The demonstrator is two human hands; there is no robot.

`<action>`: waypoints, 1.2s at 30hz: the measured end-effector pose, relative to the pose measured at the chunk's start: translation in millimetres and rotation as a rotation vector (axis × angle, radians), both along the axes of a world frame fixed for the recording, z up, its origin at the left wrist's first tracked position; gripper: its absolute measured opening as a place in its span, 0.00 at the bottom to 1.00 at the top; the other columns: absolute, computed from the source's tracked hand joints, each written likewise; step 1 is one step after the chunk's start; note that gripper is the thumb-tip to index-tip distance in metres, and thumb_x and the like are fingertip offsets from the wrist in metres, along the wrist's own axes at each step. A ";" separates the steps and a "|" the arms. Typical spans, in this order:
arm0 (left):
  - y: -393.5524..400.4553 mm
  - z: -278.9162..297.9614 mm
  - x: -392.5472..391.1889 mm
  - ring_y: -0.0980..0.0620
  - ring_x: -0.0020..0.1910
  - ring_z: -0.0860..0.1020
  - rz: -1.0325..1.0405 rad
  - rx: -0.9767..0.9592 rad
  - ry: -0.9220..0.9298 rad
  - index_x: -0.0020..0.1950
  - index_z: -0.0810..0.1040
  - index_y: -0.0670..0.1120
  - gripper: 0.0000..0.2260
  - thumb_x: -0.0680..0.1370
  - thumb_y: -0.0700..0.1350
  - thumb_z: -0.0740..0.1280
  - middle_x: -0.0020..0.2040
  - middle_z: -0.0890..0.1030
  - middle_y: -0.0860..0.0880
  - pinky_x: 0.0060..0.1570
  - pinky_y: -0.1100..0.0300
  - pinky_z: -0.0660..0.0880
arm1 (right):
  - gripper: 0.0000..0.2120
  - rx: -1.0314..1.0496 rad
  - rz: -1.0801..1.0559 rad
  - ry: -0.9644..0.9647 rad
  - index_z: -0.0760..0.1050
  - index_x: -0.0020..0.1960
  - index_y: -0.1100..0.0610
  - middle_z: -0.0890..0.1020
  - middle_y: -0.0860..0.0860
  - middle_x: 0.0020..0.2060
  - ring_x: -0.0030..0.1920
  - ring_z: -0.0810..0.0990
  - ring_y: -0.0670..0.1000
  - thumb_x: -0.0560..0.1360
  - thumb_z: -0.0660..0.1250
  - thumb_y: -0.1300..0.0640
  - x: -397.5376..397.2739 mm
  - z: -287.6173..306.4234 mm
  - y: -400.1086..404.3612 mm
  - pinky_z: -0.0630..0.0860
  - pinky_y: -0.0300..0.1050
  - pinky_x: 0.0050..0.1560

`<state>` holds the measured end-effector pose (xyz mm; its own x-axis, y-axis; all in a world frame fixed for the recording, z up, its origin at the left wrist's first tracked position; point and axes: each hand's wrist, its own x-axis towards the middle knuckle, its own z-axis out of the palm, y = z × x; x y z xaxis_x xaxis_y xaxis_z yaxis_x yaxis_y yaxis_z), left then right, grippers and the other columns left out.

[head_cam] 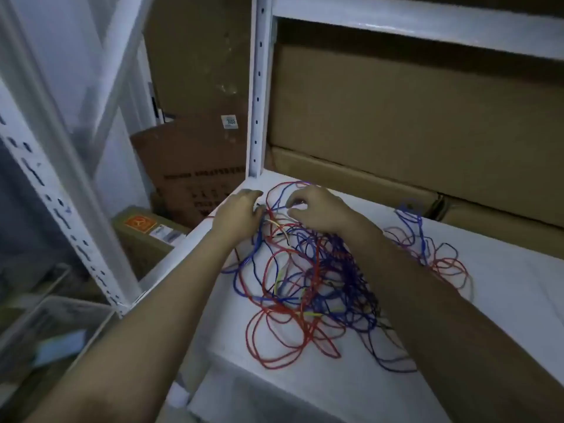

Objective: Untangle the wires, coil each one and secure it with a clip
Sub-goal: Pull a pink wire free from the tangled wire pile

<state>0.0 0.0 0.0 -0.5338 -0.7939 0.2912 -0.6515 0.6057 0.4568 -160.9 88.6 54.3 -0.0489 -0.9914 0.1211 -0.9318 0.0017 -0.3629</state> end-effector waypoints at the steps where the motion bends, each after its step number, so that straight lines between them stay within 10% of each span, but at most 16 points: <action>1: -4.9 1.1 -7.5 0.40 0.64 0.73 -0.006 0.048 -0.046 0.70 0.71 0.44 0.18 0.81 0.46 0.61 0.67 0.74 0.41 0.59 0.46 0.73 | 0.11 0.063 0.005 -0.028 0.79 0.58 0.55 0.80 0.54 0.55 0.55 0.78 0.54 0.78 0.64 0.53 -2.8 -0.9 -9.7 0.74 0.46 0.55; 16: -31.4 17.1 -19.8 0.49 0.60 0.76 -0.095 0.239 -0.177 0.61 0.80 0.44 0.12 0.80 0.43 0.64 0.62 0.79 0.48 0.60 0.55 0.71 | 0.03 0.080 0.107 -0.364 0.75 0.43 0.59 0.79 0.52 0.40 0.43 0.78 0.53 0.75 0.68 0.62 -30.2 -35.9 -88.6 0.74 0.44 0.43; 21: -38.8 45.6 -38.6 0.53 0.56 0.79 -0.186 0.266 0.047 0.59 0.81 0.44 0.10 0.79 0.44 0.67 0.58 0.82 0.49 0.57 0.59 0.74 | 0.10 -0.182 0.049 -0.679 0.71 0.40 0.53 0.78 0.50 0.34 0.34 0.79 0.44 0.77 0.66 0.63 -48.8 6.5 -81.6 0.73 0.34 0.35; 26: -34.1 101.2 -69.3 0.54 0.38 0.80 -0.287 0.196 0.265 0.39 0.82 0.47 0.06 0.75 0.40 0.71 0.37 0.83 0.51 0.43 0.57 0.77 | 0.14 -0.480 0.029 -0.707 0.73 0.38 0.50 0.75 0.46 0.30 0.34 0.76 0.47 0.74 0.67 0.68 -61.6 60.7 -63.9 0.76 0.50 0.43; 30: -21.4 140.4 -93.7 0.55 0.29 0.78 -0.399 0.276 0.407 0.41 0.80 0.36 0.07 0.75 0.39 0.71 0.33 0.78 0.42 0.33 0.62 0.76 | 0.08 -0.713 -0.043 -0.727 0.76 0.42 0.54 0.78 0.49 0.35 0.35 0.77 0.42 0.73 0.70 0.66 -67.5 94.1 -41.4 0.74 0.35 0.39; 36: -6.3 166.9 -110.2 0.55 0.32 0.78 -0.493 0.360 0.616 0.46 0.80 0.33 0.05 0.76 0.36 0.69 0.35 0.81 0.43 0.38 0.63 0.77 | 0.06 -0.433 -0.154 -1.088 0.73 0.50 0.57 0.81 0.52 0.40 0.38 0.82 0.46 0.81 0.60 0.55 -55.9 75.5 -8.0 0.80 0.39 0.44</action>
